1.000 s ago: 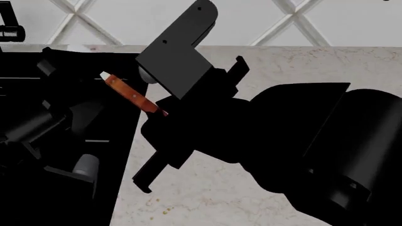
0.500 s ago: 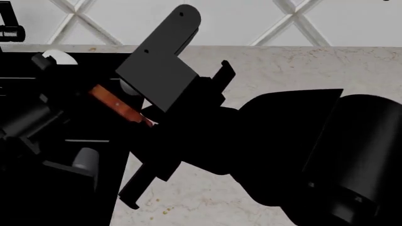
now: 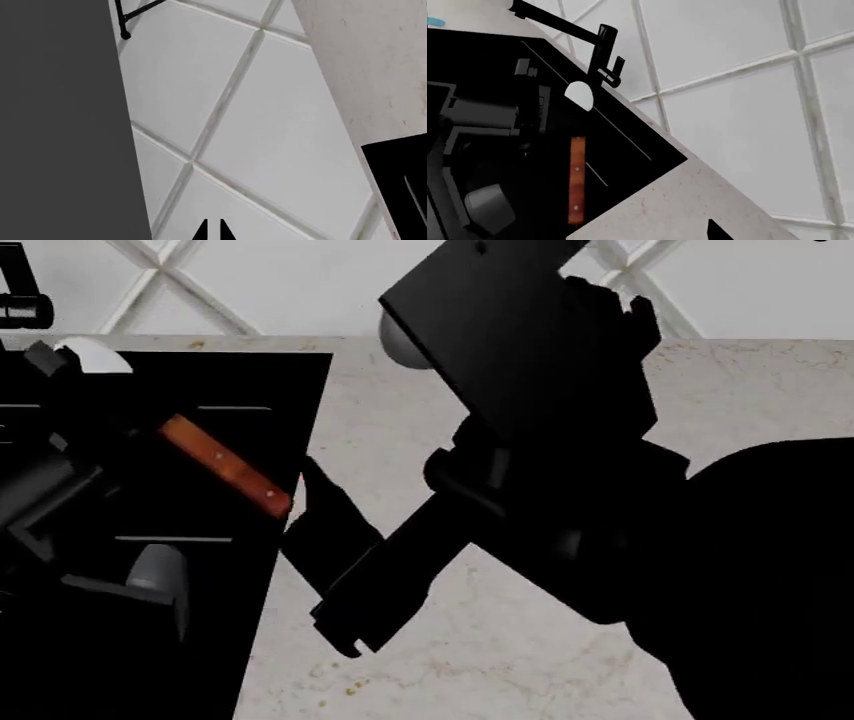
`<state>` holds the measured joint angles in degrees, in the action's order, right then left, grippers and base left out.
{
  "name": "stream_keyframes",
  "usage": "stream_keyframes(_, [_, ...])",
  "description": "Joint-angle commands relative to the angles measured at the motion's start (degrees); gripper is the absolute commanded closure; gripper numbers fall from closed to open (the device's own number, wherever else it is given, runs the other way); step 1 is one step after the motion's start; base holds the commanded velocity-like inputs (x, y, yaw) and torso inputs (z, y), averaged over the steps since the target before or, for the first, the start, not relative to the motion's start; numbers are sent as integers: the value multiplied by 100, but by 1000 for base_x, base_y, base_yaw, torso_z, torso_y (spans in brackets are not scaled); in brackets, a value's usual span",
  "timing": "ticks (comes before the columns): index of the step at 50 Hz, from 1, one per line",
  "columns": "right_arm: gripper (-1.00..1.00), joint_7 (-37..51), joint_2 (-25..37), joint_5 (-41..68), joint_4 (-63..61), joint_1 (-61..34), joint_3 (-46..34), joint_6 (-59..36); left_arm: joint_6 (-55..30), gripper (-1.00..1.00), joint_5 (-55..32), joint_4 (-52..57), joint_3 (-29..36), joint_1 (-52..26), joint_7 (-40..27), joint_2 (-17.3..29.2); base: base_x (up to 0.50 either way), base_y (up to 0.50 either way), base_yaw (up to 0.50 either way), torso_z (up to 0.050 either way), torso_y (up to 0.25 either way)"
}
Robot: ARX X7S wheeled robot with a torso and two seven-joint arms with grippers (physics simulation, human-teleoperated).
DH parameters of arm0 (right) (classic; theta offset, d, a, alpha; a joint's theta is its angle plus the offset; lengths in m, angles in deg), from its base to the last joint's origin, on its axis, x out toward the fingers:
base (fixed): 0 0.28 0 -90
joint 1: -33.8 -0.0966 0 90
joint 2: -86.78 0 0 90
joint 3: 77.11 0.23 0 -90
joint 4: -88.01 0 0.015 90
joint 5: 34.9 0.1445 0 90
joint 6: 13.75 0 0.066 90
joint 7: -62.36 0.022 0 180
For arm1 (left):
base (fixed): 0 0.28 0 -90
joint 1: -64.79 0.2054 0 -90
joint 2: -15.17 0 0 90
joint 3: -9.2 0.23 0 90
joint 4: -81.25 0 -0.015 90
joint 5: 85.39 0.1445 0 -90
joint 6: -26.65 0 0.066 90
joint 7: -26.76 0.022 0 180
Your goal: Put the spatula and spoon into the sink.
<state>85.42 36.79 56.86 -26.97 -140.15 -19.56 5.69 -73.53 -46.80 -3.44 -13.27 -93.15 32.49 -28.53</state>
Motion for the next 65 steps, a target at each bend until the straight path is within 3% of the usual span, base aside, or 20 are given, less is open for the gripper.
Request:
stream_keyframes(1, [-100, 1193, 1001, 1231, -495, -178, 679, 123, -504, 100, -333, 58, -238, 28, 404, 208, 0, 0, 0, 0, 0])
stream_keyframes(12, [-100, 1818, 1263, 1672, -559, -370, 736, 313, -2057, 100, -1063, 444, -582, 363, 1554, 356, 0, 0, 0, 0, 0])
stream_keyframes(24, [-100, 1821, 1358, 1727, -580, -375, 758, 354, -2365, 100, -1866, 20, -770, 474, 2152, 211, 0, 0, 0, 0, 0])
stream_keyframes(36, [-100, 1787, 1429, 1722, -675, -220, 815, 474, -2472, 100, -2614, -1227, -1059, 535, 2308, -369, 0, 0, 0, 0, 0])
stream_keyframes(51, [-100, 1681, 1458, 1548, -758, 90, 874, 632, -2083, 100, -2399, -2728, -316, 555, 2818, -645, 0, 0, 0, 0, 0])
stream_keyframes(65, [-100, 1734, 1592, 1668, -899, 223, 953, 768, -2080, 100, -1997, -3557, 280, 859, 2745, -1020, 0, 0, 0, 0, 0])
